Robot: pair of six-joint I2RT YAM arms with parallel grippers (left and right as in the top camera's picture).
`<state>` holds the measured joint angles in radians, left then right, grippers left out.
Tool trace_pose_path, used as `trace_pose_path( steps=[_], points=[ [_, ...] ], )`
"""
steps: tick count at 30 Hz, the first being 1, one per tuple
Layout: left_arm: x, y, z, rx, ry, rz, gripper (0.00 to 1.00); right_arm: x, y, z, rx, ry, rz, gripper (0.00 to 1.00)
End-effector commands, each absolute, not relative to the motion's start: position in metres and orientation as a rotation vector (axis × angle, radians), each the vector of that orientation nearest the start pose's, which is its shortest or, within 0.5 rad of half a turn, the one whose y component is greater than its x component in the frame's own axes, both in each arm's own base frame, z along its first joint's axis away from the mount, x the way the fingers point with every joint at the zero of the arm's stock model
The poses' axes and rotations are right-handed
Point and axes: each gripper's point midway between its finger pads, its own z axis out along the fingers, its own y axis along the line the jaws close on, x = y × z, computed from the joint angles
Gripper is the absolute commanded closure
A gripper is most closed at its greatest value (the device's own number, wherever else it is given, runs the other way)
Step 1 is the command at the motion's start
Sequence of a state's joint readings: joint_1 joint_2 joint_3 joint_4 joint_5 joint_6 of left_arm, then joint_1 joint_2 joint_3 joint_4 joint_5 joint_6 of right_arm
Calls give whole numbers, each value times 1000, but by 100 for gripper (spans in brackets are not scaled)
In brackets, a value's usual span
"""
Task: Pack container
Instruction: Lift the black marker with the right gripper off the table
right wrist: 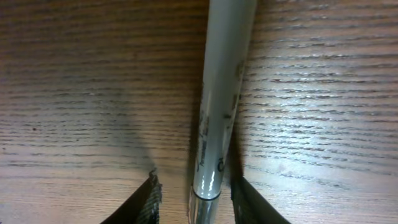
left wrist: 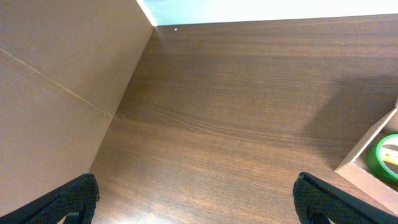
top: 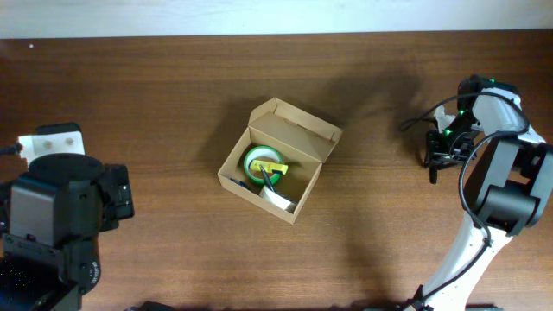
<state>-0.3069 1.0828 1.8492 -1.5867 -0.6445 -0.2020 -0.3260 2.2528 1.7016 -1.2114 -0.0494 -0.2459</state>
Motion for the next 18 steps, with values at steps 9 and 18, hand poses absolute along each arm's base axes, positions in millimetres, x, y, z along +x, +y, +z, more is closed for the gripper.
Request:
trace_pose_path(
  steps=[9, 18],
  points=[
    [198, 49, 406, -168, 2234, 531, 1, 360, -104, -12, 155, 3313, 268, 96],
    [198, 49, 406, -168, 2234, 531, 1, 364, -100, -11, 158, 3295, 312, 96]
  ],
)
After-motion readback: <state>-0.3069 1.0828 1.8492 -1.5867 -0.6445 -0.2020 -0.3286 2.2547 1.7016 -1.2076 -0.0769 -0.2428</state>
